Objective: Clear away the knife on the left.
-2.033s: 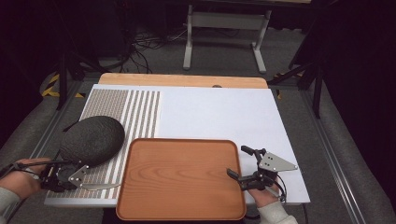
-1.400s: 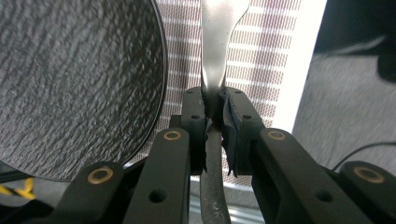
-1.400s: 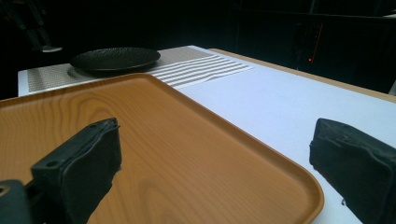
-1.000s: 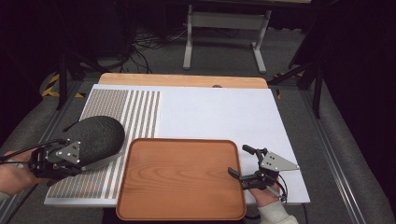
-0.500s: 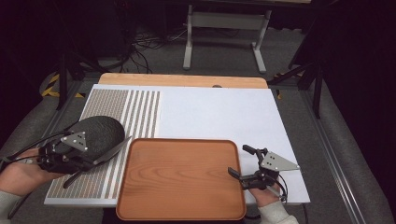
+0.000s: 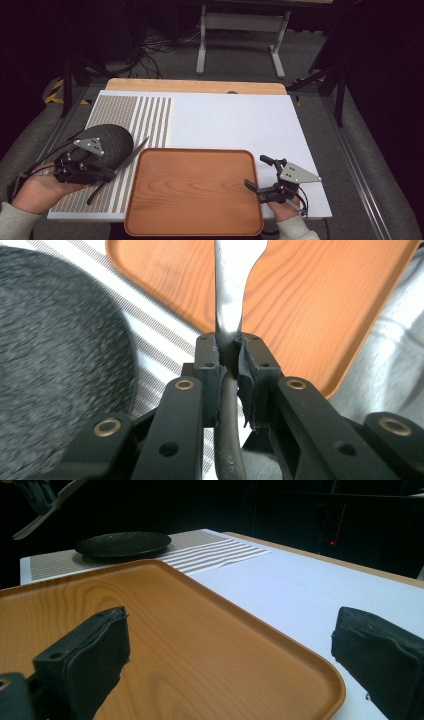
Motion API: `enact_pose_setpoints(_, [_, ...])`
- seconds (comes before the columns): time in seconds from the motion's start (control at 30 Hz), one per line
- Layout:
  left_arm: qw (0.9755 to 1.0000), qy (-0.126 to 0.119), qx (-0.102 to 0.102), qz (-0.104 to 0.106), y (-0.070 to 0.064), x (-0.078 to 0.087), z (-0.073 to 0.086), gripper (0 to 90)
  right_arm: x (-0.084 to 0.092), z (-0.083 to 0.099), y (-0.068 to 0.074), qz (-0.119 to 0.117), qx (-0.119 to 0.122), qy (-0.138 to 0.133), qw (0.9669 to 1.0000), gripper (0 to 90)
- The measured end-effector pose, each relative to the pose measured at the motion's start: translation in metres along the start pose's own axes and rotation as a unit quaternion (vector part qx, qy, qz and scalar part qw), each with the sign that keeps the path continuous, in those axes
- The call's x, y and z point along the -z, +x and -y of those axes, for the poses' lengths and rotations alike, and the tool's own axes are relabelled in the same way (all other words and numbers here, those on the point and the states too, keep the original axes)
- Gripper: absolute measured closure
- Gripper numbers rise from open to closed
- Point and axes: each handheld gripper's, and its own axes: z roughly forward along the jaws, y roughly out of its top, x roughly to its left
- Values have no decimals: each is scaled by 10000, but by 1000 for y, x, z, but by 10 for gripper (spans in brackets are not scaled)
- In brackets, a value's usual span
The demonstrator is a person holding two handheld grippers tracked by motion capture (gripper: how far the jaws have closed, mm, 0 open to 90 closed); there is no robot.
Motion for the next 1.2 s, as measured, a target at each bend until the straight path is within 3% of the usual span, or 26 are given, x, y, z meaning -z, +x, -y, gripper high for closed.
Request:
enact_pose_setpoints(0.13, [9997, -159, 91, 137, -4, -6, -5, 799, 0, 0, 0, 2, 3, -8, 10000, 27])
enact_pose_setpoints(0.37, [9990, -298, 52, 321, -15, -21, -16, 799, 1, 0, 0, 9, 26, -18, 10000, 27])
enact_pose_setpoints(0.87, [9987, -312, 24, 409, -35, -47, -27, 799, 2, -1, 0, -4, 25, -11, 10000, 27])
enact_pose_setpoints(1.2, [9973, -372, 109, 629, -44, -62, -29, 799, 2, 0, 0, -11, 34, -3, 10000, 27])
